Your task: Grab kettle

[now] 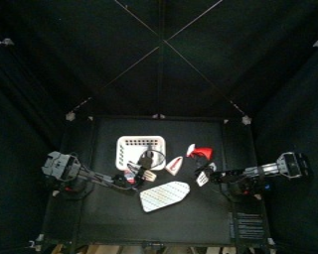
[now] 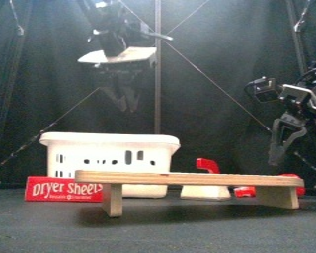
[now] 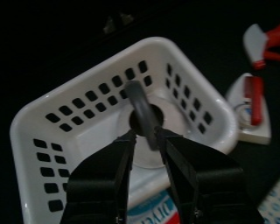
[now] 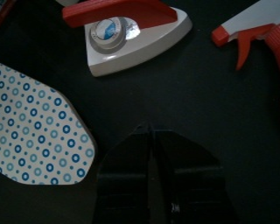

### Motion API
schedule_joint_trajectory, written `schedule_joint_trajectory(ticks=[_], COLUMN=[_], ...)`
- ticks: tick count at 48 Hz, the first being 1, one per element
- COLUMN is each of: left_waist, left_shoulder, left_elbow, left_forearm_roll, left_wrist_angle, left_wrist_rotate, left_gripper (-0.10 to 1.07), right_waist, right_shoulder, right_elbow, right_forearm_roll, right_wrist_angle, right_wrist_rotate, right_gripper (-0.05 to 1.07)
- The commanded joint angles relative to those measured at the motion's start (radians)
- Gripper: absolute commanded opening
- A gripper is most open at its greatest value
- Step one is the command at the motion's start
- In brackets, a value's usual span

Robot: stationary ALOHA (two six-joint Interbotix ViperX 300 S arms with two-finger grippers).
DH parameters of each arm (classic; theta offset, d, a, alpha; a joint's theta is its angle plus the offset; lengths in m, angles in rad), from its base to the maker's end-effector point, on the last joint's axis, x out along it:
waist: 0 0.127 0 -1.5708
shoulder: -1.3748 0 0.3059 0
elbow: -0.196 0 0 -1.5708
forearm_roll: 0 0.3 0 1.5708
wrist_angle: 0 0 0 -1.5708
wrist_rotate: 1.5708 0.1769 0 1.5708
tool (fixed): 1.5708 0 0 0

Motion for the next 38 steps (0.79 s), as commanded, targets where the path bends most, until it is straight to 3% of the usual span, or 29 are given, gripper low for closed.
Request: schedule_joint_trajectory(ticks=[1,8,14,30,38], left_waist=[0.066,0.132,0.176,0.189,0.216], left_shoulder=[-0.044,-0.064,-0.064,-0.069,-0.032], left_elbow=[0.029,0.074,0.089,0.078,0.067], left_forearm_roll=[-0.028,-0.049,-0.058,-0.064,-0.101], left_wrist_angle=[-0.064,-0.206,-0.255,-0.362,-0.373], left_wrist_rotate=[-0.002,-0.008,-0.006,-0.005,-0.011], left_gripper=[0.69,0.70,0.71,0.89,0.91], right_waist=[-0.005,-0.005,-0.005,-0.005,-0.005], right_shoulder=[0.009,0.020,0.021,0.021,0.020], right_elbow=[-0.028,-0.032,-0.029,-0.031,-0.031], right_forearm_roll=[-0.006,-0.011,-0.015,-0.034,-0.037], right_wrist_angle=[0.000,-0.002,-0.002,-0.002,-0.002], right_wrist_rotate=[-0.005,-0.005,-0.006,-0.006,-0.005], right_gripper=[0.36,0.36,0.36,0.36,0.36])
